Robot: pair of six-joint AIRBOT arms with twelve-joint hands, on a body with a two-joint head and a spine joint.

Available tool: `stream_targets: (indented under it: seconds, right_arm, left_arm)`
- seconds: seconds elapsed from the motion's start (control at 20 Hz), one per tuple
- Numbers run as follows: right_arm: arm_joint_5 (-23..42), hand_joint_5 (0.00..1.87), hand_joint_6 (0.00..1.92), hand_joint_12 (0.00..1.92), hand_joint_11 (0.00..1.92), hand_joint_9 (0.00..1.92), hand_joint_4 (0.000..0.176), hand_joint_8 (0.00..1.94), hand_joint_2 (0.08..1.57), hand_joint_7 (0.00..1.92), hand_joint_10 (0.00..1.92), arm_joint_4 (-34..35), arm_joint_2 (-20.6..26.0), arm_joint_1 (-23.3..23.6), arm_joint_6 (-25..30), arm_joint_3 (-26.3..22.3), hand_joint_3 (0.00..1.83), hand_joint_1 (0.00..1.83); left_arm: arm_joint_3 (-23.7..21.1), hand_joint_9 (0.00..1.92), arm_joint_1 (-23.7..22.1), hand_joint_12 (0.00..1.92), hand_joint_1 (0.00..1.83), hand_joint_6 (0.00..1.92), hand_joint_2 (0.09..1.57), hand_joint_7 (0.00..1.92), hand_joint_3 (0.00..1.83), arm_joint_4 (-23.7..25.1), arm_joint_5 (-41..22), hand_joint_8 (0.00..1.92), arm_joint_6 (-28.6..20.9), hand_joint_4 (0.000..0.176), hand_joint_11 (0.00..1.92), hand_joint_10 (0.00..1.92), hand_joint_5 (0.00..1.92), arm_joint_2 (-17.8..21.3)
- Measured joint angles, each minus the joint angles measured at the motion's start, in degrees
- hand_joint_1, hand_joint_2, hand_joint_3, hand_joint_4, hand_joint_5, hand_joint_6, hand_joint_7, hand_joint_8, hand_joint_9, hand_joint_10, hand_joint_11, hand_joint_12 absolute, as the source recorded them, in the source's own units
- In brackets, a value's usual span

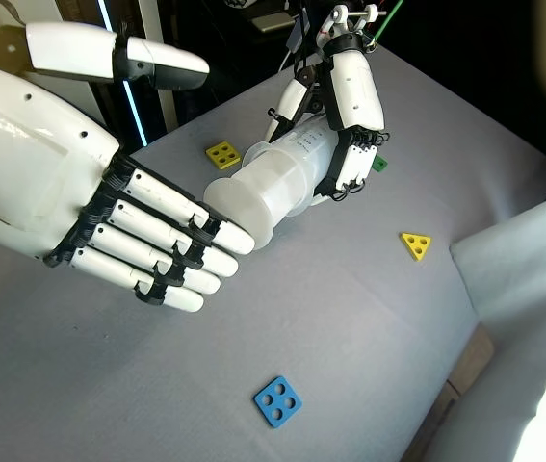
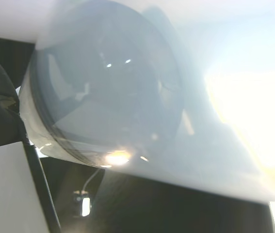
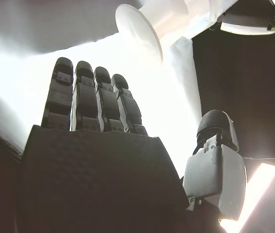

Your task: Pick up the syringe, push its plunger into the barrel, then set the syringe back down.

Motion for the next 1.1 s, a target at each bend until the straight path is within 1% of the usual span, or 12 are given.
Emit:
stream_targets:
  seconds: [0.1,0.2,0.4,0.6,0.7,0.9,0.95,1.0,1.1]
  right_arm:
    - [1.4,0.0,0.0,0.0,0.0,0.0,0.0,0.0,0.98,0.0,0.0,0.0,-0.5,0.0,3.3,0.0,0.0,0.0]
    - [2.2,0.0,0.0,0.0,0.0,0.0,0.0,0.0,0.99,0.0,0.0,-0.1,-1.0,0.0,5.1,-0.1,0.0,0.0]
    - [2.2,0.0,0.0,0.0,0.0,0.0,0.0,0.0,1.01,0.0,0.0,-0.1,-1.7,0.0,6.9,-0.1,0.0,0.0]
    - [2.9,0.0,0.0,0.0,0.0,0.0,0.0,0.0,1.01,0.0,0.0,0.0,-3.2,-1.2,9.5,0.0,0.0,0.0]
    - [3.0,0.0,0.0,0.0,0.0,0.0,0.0,0.0,1.02,0.0,0.0,0.0,-3.7,-1.2,9.7,0.1,0.0,0.0]
    - [3.1,0.0,0.0,0.0,0.0,0.0,0.0,0.0,1.01,0.0,0.0,0.0,-4.5,-1.2,9.8,0.4,0.0,0.0]
    - [3.2,0.0,0.0,0.0,0.0,0.0,0.0,0.0,1.02,0.0,0.0,0.0,-4.8,-1.2,9.8,0.4,0.0,0.0]
    - [3.3,0.0,0.0,0.0,0.0,0.0,0.0,0.0,1.01,0.0,0.0,0.0,-5.0,-1.2,9.8,0.4,0.0,0.0]
    - [3.3,0.0,0.0,0.0,0.0,0.0,0.0,0.0,1.01,0.0,0.0,0.0,-5.5,-1.2,9.8,0.5,0.0,0.0]
  left_arm:
    - [0.0,0.92,0.0,1.15,1.38,0.96,1.08,1.13,0.0,0.2,0.0,0.72,0.0,0.0,0.66,1.15,0.98,0.0]
    - [0.0,0.91,0.0,1.18,1.38,0.98,1.09,1.1,0.0,0.2,0.0,0.76,-0.1,0.0,0.67,1.17,0.97,0.0]
    - [-0.1,0.91,0.0,1.17,1.38,0.98,1.09,1.11,0.0,0.4,-0.2,0.72,-0.2,0.0,0.65,1.17,0.99,0.0]
    - [-0.1,0.9,0.0,1.19,1.38,0.97,1.09,1.12,0.0,0.4,-0.8,0.72,0.1,0.0,0.64,1.17,0.99,0.0]
    - [-0.1,0.9,0.0,1.19,1.38,1.0,1.09,1.11,0.0,0.4,-1.1,0.73,0.1,0.0,0.62,1.17,0.98,0.0]
    - [-0.1,0.91,0.0,1.11,1.38,1.02,1.09,1.08,0.0,0.3,-1.5,0.75,0.1,0.0,0.69,1.17,0.97,0.0]
    - [-0.1,0.9,0.0,1.18,1.38,1.0,1.09,1.1,0.0,0.3,-1.7,0.75,0.2,0.0,0.64,1.18,0.98,0.1]
    - [-0.1,0.89,0.0,1.22,1.38,1.01,1.09,1.09,0.0,0.3,-1.6,0.76,0.3,0.0,0.6,1.18,0.98,0.2]
    - [-0.1,0.89,0.0,1.23,1.38,1.01,1.09,1.09,0.0,0.3,-1.9,0.76,0.4,0.0,0.6,1.19,0.97,0.2]
